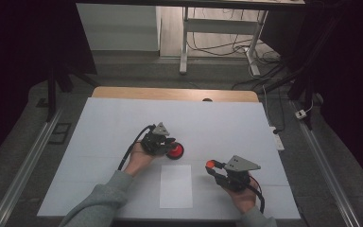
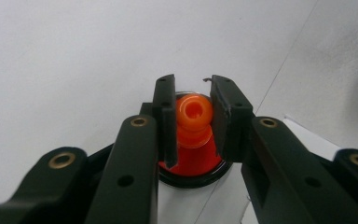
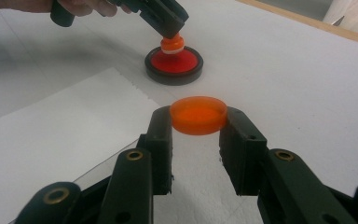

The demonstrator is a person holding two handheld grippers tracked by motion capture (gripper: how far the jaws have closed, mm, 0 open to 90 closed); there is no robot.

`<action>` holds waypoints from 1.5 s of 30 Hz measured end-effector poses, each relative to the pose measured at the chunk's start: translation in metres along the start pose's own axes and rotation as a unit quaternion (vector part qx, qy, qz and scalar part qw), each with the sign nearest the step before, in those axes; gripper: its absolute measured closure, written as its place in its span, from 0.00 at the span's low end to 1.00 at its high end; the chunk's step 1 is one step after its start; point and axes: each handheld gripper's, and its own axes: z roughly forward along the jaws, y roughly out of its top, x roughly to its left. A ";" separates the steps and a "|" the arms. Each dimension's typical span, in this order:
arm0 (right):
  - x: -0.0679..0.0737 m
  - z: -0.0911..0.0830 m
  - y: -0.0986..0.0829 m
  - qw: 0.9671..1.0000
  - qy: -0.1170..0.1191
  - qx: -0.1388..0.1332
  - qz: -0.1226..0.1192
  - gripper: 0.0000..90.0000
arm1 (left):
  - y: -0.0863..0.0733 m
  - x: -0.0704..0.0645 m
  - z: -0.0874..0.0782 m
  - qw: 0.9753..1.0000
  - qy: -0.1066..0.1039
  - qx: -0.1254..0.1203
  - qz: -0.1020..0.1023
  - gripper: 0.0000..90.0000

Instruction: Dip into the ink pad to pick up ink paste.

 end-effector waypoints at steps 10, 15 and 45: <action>0.000 0.000 0.000 1.000 0.000 0.001 0.002 0.72 | -0.001 -0.002 0.005 1.000 0.008 0.015 0.007 0.81; 0.000 0.001 0.000 1.000 0.002 0.003 0.000 0.72 | -0.002 -0.002 0.006 1.000 0.009 0.018 0.008 0.81; 0.001 0.002 0.000 1.000 0.008 0.003 0.004 0.72 | -0.001 -0.002 0.011 1.000 0.010 0.026 0.000 0.81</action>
